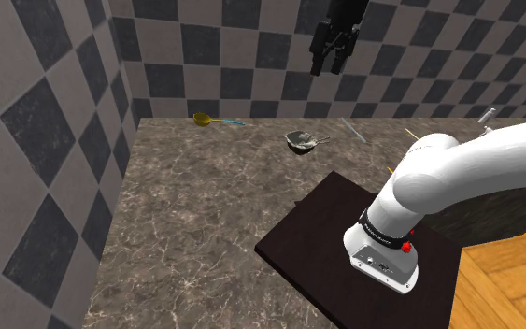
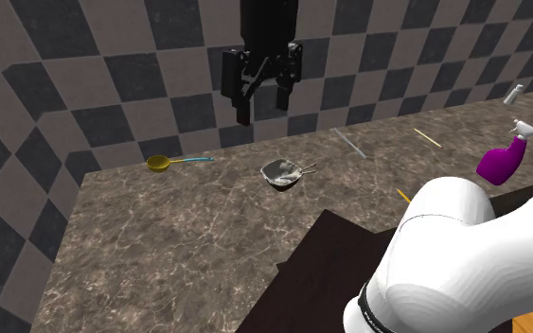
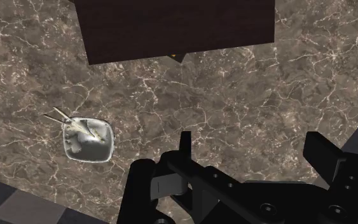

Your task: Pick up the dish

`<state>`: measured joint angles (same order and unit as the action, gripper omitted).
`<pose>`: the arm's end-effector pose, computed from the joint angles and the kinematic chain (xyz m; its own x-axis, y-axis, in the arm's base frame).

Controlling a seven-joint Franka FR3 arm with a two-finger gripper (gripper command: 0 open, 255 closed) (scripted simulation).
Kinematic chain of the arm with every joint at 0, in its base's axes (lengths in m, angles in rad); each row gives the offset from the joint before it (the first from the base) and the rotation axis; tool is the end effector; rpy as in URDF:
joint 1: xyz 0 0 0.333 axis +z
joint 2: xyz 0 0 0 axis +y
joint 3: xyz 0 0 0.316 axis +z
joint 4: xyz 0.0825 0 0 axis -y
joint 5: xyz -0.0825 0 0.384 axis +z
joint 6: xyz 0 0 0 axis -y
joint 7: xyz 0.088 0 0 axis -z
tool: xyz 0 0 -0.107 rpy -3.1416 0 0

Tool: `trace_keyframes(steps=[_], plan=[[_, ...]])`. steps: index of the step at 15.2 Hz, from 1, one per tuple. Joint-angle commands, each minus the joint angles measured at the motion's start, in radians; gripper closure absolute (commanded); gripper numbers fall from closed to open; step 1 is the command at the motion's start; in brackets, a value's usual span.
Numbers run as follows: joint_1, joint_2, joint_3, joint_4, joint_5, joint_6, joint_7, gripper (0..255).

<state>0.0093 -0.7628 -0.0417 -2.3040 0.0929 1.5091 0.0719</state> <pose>0.3073 -0.0038 0.6030 0.9955 -0.0855 -0.0407 -0.0897 -0.9889 -0.1187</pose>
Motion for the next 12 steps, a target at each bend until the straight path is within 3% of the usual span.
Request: trace_keyframes(steps=[1, 12], plan=[[0.0, 0.0, 0.0, 0.0, 0.0, 0.0, 0.0, 0], [-0.055, 0.121, -0.194, -0.161, -0.092, 0.288, -0.235, 0]])
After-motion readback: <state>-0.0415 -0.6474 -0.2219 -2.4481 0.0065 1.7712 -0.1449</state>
